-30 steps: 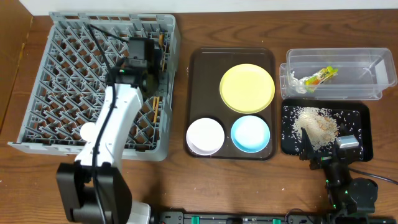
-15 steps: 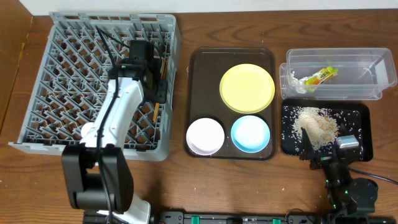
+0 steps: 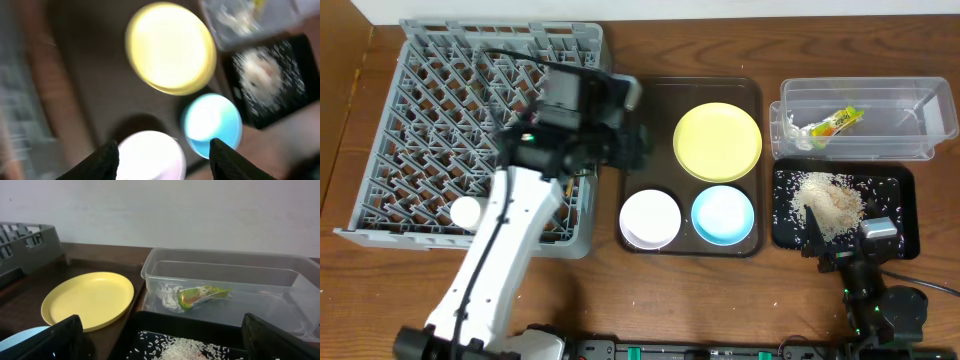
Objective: Sort waste into correct bins and load items into the dishwasher
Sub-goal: 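Grasp the rim of the light-blue bowl with the left gripper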
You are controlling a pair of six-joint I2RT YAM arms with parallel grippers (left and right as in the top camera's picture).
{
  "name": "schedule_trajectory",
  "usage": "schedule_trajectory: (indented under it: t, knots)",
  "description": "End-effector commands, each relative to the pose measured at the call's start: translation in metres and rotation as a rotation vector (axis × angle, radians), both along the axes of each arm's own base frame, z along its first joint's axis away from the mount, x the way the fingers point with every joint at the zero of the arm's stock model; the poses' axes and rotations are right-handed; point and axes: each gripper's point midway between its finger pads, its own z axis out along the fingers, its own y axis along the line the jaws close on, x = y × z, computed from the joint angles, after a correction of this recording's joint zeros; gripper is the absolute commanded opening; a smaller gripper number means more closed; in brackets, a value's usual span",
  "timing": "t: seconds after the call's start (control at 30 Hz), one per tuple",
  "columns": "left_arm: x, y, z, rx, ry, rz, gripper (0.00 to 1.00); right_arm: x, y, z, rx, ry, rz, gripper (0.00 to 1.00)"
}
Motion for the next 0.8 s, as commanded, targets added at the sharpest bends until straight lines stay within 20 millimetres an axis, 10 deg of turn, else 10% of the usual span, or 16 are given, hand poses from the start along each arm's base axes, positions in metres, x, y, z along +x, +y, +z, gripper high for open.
schedule_trajectory:
  t: [0.0,0.23,0.6,0.77]
  knots:
    - [-0.021,-0.035,-0.038,-0.011,0.135,-0.09,0.59,0.0,-0.001,0.0,-0.006,-0.003,-0.003,0.99]
    - [-0.037,-0.088,-0.108,0.073,0.236,-0.28,0.59,0.0,-0.001,0.0,-0.006,-0.003,-0.003,0.99]
    - [-0.045,-0.09,-0.191,0.151,0.424,-0.288,0.58,0.0,-0.001,0.0,-0.006,-0.003,-0.003,0.99]
    - [-0.052,-0.098,-0.212,0.107,0.496,-0.307,0.34,0.0,-0.001,0.0,-0.006,-0.003,-0.003,0.99]
